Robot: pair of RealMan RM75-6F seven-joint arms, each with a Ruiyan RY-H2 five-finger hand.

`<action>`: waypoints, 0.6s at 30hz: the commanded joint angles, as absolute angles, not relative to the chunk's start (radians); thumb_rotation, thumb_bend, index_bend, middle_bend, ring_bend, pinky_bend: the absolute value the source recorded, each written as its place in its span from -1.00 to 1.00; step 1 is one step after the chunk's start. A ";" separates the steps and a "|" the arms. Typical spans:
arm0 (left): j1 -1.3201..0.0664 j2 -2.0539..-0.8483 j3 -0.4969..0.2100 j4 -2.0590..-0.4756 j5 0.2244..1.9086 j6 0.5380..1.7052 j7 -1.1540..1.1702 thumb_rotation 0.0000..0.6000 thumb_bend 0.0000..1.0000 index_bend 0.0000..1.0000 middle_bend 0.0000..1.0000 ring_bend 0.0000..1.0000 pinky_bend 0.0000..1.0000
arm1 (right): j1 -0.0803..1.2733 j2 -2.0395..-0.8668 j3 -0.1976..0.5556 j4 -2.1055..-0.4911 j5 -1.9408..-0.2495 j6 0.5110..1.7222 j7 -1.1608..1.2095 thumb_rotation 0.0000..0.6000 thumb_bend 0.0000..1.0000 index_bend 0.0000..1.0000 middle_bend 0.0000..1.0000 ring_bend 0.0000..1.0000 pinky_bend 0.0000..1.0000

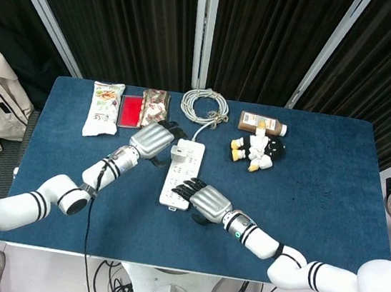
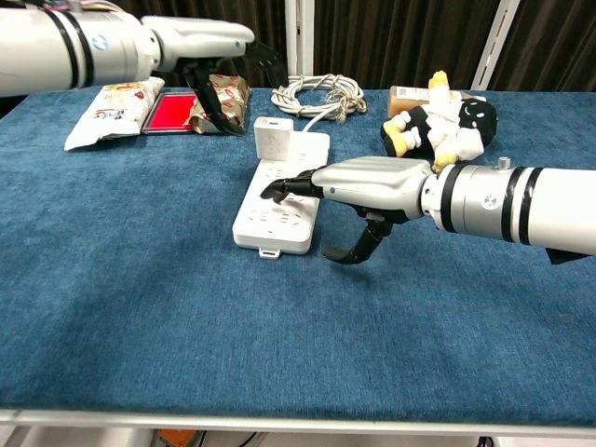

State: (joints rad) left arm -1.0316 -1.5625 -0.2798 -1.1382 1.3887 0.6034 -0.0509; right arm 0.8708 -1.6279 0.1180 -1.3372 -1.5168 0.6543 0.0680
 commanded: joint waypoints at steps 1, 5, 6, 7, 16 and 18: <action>-1.064 -1.614 -0.259 -1.069 1.386 0.587 -0.085 1.00 -0.62 -0.54 -0.59 -0.80 -0.54 | 0.875 -1.638 0.109 -1.324 -1.514 0.663 0.080 1.00 -0.28 -0.96 -0.80 -1.00 -1.00; -1.083 -1.645 -0.245 -1.018 1.392 0.583 -0.120 1.00 -0.62 -0.51 -0.54 -0.73 -0.46 | 0.882 -1.648 0.099 -1.308 -1.514 0.666 0.092 1.00 -0.28 -0.96 -0.80 -1.00 -1.00; -1.087 -1.651 -0.242 -1.007 1.394 0.582 -0.128 1.00 -0.62 -0.50 -0.53 -0.72 -0.44 | 0.884 -1.650 0.097 -1.306 -1.513 0.668 0.093 1.00 -0.28 -0.96 -0.80 -1.00 -1.00; -1.093 -1.660 -0.239 -0.992 1.396 0.582 -0.138 1.00 -0.62 -0.49 -0.52 -0.71 -0.42 | 0.885 -1.652 0.095 -1.303 -1.512 0.670 0.097 1.00 -0.28 -0.96 -0.80 -1.00 -1.00; -1.136 -1.726 -0.198 -0.883 1.443 0.589 -0.226 1.00 -0.55 -0.37 -0.41 -0.56 -0.28 | 0.895 -1.662 0.080 -1.285 -1.504 0.679 0.109 1.00 -0.28 -0.96 -0.80 -1.00 -1.00; -1.144 -1.742 -0.189 -0.856 1.457 0.599 -0.248 1.00 -0.51 -0.34 -0.38 -0.52 -0.24 | 0.896 -1.663 0.077 -1.284 -1.501 0.679 0.111 1.00 -0.28 -0.96 -0.79 -1.00 -1.00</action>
State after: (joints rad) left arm -1.1339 -1.7259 -0.2004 -0.8776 1.4419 0.5889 -0.2278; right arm 0.8961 -1.6626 0.0775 -1.2838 -1.5013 0.6792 0.1115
